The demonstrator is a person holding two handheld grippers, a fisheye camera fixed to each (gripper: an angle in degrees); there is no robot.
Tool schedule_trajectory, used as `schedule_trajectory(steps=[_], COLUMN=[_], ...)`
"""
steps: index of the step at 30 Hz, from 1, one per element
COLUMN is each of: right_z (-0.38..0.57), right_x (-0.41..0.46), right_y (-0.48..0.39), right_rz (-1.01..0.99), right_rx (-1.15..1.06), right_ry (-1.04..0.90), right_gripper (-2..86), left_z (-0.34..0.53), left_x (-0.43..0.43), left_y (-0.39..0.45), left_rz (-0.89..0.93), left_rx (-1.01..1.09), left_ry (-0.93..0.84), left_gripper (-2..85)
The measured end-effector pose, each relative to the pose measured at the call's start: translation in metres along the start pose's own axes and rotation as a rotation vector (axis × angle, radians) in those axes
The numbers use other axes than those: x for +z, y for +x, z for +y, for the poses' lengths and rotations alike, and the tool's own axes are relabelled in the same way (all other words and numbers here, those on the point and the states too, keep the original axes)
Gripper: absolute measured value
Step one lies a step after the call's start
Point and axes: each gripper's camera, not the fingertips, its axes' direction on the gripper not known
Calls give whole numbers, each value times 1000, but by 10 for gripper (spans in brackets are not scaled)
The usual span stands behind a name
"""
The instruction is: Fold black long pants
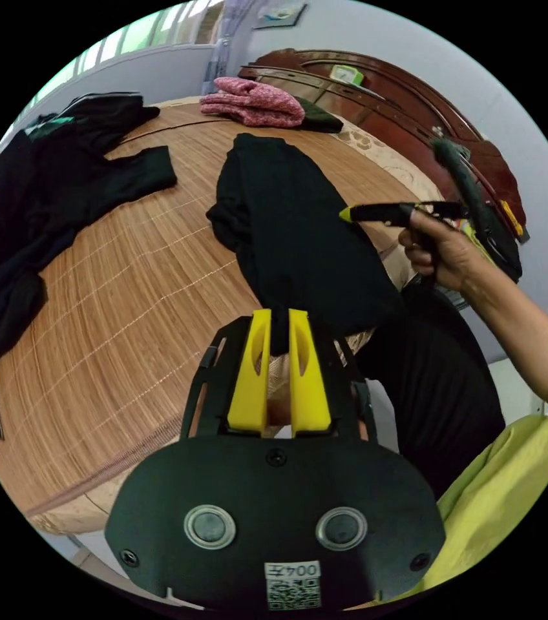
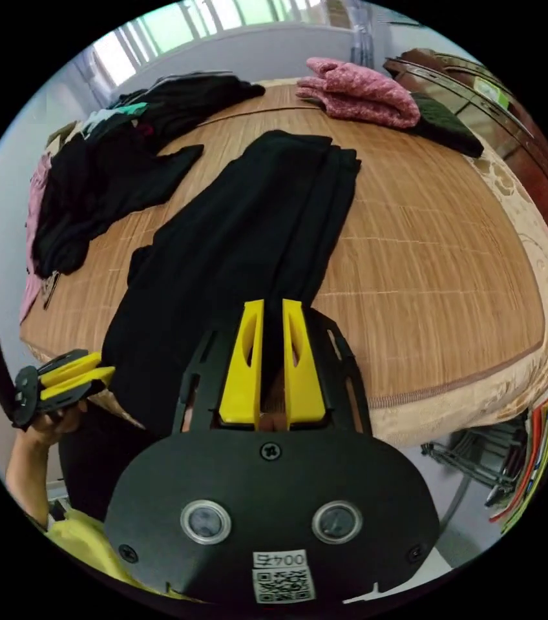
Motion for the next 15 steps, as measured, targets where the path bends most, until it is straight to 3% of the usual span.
schedule_trajectory(steps=[3, 8, 11, 15], right_z=[-16, -45, -83, -142], right_x=[-2, -27, -18, 9], right_y=[29, 113, 166, 211], right_rz=[-120, -500, -628, -722], right_rx=[33, 142, 288, 373], right_ry=[-31, 205, 242, 192], right_gripper=[64, 50, 50, 41], left_z=[11, 27, 42, 81], left_x=[10, 35, 75, 122], left_y=[-6, -52, -101, -143], left_rz=[-54, -99, -12, 117], left_rx=[6, -29, -159, -267], left_ry=[42, 81, 55, 185], left_gripper=[82, 95, 73, 30])
